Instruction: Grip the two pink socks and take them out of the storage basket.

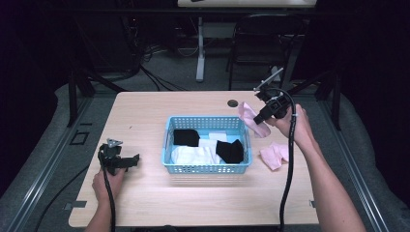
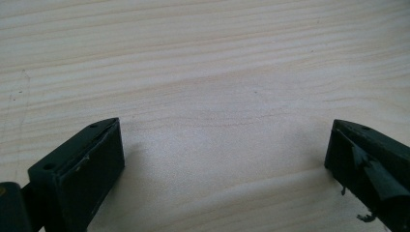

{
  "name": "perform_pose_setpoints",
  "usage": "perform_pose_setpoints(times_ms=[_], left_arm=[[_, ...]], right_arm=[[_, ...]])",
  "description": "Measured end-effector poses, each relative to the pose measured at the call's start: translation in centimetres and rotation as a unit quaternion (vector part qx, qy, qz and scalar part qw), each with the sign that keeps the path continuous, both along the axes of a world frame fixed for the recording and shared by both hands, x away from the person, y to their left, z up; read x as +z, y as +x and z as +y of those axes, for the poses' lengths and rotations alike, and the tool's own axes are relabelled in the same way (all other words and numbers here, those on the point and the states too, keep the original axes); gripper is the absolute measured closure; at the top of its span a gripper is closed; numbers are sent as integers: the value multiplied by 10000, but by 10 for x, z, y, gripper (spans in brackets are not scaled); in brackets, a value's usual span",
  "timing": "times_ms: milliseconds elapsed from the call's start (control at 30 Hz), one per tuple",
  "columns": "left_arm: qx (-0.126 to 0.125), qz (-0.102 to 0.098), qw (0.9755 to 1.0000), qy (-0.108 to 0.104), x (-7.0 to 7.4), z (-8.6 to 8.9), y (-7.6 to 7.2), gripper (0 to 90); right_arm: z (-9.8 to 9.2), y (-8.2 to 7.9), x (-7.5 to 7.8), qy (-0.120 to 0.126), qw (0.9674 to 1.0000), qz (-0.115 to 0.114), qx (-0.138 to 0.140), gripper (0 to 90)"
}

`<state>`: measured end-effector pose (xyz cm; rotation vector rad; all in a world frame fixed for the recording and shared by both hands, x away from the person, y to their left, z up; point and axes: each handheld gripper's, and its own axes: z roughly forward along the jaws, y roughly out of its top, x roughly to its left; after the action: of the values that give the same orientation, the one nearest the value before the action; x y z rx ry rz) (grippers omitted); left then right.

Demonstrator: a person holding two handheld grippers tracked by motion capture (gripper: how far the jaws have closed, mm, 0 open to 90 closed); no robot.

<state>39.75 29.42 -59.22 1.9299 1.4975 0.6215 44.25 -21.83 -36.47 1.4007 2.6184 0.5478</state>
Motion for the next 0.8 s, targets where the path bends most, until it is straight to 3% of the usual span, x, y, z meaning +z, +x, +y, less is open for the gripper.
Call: perform_pose_setpoints(times_ms=[500, 600, 767, 800], left_arm=[[1, -1, 10000, 0, 0, 0, 0, 3], [0, -4, 10000, 3, 0, 0, 0, 3], [0, 0, 10000, 1, 0, 0, 0, 3], [-1, 1, 10000, -1, 0, 0, 0, 3]], right_arm=[[-37, -2, -9, -72, 9993, 35, -368, 855], [-50, 0, -21, -112, 9980, 119, -611, 855], [-61, 4, -37, -131, 9967, 245, -756, 855], [-64, 5, -45, -158, 9961, 268, -822, 855]])
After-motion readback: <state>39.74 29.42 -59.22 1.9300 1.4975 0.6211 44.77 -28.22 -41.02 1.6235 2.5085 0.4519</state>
